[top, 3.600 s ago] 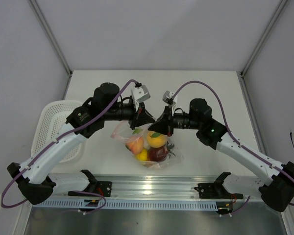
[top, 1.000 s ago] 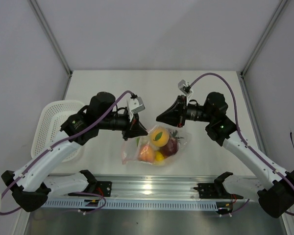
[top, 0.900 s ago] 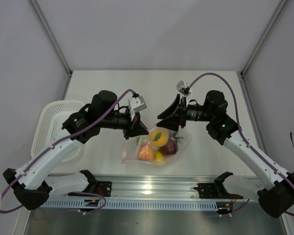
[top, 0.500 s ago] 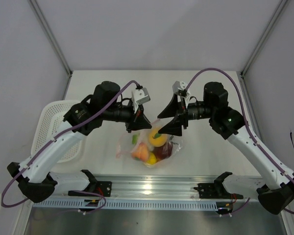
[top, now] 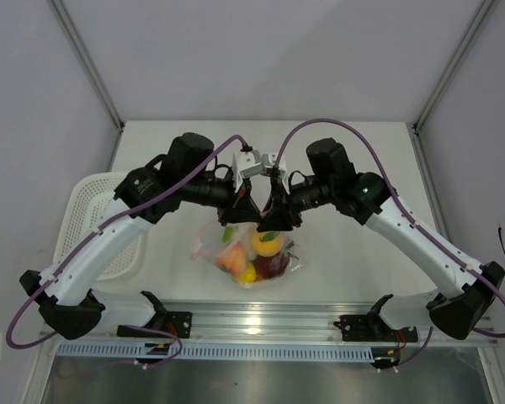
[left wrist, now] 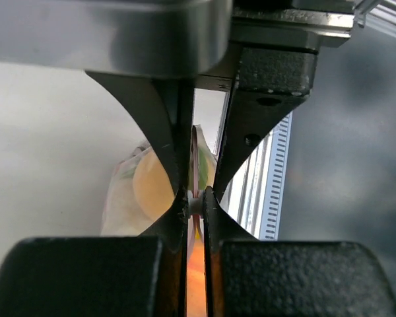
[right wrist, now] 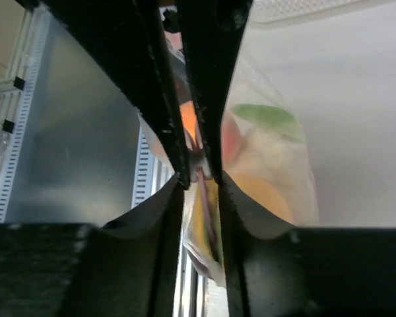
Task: Place the food in the zip-top bag and seal the zipper
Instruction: Zip the zipper food storage bag at the center of the board.
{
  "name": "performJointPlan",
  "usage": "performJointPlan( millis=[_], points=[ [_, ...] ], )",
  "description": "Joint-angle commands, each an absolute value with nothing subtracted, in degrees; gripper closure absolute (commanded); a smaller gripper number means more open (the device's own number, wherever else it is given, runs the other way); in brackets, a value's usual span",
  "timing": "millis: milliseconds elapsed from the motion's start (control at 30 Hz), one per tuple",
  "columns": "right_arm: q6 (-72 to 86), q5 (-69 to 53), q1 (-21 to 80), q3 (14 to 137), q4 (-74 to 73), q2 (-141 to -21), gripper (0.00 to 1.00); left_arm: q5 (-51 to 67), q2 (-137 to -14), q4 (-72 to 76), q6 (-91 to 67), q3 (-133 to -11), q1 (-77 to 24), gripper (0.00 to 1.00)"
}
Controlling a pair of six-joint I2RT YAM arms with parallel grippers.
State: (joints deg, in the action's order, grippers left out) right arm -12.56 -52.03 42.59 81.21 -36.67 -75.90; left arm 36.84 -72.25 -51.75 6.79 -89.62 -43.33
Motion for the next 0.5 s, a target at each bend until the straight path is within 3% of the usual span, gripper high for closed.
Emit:
performJointPlan(
  millis=[0,200,300,467],
  points=[
    [-15.29,-49.67,43.50,84.81,-39.90,-76.37,0.75,39.46,-72.68,-51.85,8.44,-93.25,-43.15,1.00],
    [-16.52,-48.08,44.56,85.17,-42.89,-76.90,0.77,39.55,-73.65,-52.82,9.31,-94.31,-43.15,1.00],
    [-16.78,-47.55,44.91,85.08,-43.50,-77.08,0.83,39.64,-74.00,-52.91,9.49,-94.22,-43.15,1.00],
    [-16.96,-47.11,45.17,84.73,-44.30,-77.17,0.80,38.85,-73.92,-53.17,9.84,-93.69,-43.15,0.99]
  ],
)
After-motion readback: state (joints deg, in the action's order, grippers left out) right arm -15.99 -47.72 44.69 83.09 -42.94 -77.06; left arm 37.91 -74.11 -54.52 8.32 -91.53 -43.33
